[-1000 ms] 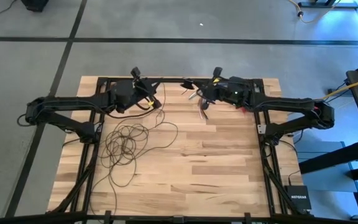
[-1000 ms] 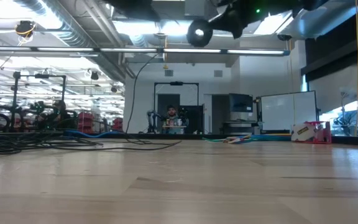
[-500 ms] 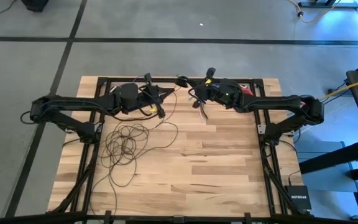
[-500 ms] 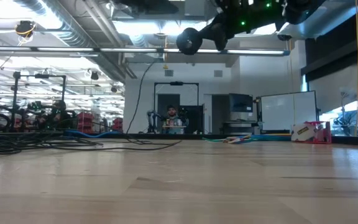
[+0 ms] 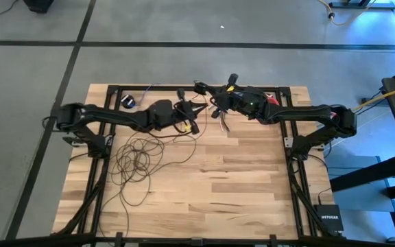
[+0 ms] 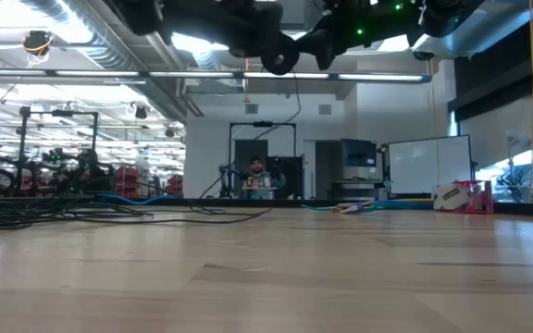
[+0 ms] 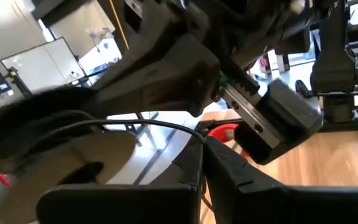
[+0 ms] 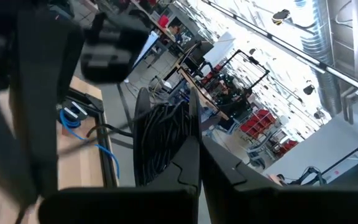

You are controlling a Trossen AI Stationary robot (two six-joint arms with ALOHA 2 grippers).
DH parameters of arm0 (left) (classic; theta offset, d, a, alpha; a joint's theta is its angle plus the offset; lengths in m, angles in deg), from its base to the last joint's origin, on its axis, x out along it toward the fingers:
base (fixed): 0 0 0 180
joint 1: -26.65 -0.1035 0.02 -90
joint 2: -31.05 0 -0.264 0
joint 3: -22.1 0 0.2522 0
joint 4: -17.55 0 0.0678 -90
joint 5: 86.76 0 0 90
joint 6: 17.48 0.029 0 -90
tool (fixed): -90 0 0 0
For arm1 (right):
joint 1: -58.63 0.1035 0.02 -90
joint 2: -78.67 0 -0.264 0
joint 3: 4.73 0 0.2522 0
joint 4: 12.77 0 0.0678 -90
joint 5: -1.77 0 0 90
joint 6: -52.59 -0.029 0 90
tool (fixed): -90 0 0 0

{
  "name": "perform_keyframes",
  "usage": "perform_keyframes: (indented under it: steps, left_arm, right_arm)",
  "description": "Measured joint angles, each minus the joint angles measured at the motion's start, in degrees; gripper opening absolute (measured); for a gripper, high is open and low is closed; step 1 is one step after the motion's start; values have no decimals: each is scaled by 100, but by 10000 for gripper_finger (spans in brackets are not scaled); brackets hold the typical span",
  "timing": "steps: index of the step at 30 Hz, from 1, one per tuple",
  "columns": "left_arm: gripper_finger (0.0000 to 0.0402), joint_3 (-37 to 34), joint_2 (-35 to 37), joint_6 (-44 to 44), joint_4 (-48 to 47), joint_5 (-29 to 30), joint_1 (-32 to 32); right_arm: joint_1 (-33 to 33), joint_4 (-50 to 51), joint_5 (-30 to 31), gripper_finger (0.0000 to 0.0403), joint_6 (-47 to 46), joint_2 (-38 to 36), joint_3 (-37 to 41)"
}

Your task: Coiling cords

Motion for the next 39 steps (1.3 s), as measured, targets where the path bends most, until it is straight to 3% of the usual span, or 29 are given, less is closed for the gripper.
perform_keyframes:
  steps: [8,13,26,35,39]
  left_arm:
    - [12,15,-588,318,738,7,-107]
    - [12,17,-651,492,720,7,-334]
    - [13,22,-656,480,-9,53,-894]
    - [15,22,-657,475,-277,56,-907]
    - [34,22,-657,449,-470,53,-866]
  right_arm:
    - [0,-66,-94,10,-92,0,0]
    - [0,-232,-331,10,-393,0,0]
    - [4,-130,-590,10,-1011,-357,0]
    - [4,64,-587,10,-1010,-643,-2]
    - [4,74,-586,10,-1008,-649,-2]
